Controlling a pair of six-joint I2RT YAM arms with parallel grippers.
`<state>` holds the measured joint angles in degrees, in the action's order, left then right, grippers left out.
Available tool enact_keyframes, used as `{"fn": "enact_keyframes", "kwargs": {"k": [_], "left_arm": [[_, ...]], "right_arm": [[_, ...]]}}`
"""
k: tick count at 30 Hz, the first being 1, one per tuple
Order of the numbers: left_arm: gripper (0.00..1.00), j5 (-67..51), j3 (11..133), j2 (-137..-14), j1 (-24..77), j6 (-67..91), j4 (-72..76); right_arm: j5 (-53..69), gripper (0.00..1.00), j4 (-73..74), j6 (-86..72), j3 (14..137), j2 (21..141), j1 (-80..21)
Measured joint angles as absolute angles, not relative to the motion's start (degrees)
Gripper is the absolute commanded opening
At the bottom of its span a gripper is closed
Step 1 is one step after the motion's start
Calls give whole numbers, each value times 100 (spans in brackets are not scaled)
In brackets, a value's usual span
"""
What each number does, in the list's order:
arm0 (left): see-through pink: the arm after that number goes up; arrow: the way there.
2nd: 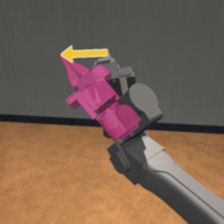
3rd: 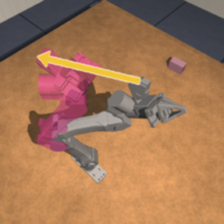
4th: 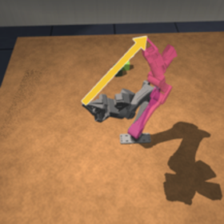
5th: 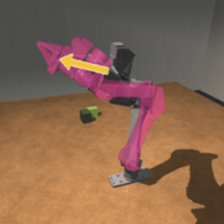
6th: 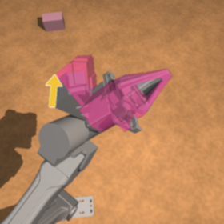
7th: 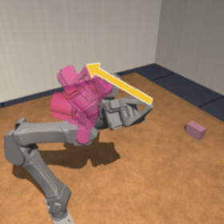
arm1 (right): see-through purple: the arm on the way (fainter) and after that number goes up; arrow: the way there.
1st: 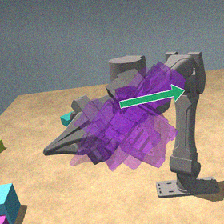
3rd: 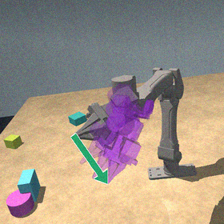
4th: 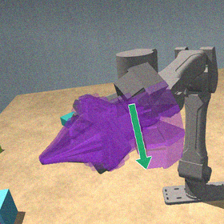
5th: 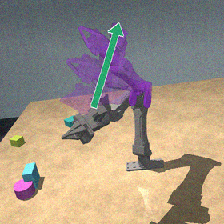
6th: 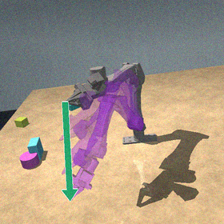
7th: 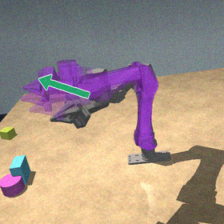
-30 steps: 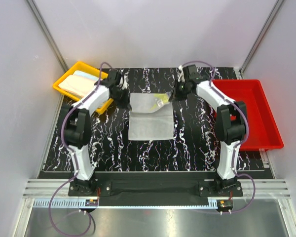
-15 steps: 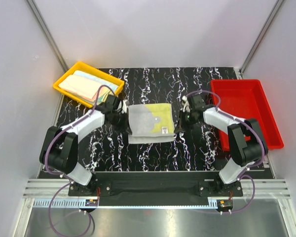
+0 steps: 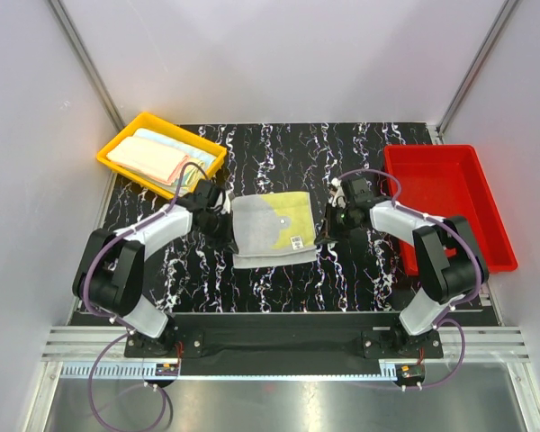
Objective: Fold and stack the towels
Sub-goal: Fold the towel
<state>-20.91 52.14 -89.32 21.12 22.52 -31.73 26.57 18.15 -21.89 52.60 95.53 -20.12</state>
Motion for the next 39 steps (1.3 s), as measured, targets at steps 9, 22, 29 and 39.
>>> {"fn": "enact_keyframes", "kwargs": {"k": [9,22,29,39], "left_arm": [[0,-1841,5826,-7975,2156,2528,-3559],[0,-1929,3697,-7784,2392,3035,-2762],[0,-1929,3634,-7728,2394,3052,-2512],[0,-1925,3621,-7695,2397,3050,-2510]], "right_arm": [[2637,0,2154,-2215,5498,8726,-2217],[2445,0,1566,-2456,4357,8978,-2331],[2344,0,1295,-2521,4150,9019,-2331],[2034,28,1439,-2751,4160,8715,-2536]]}}
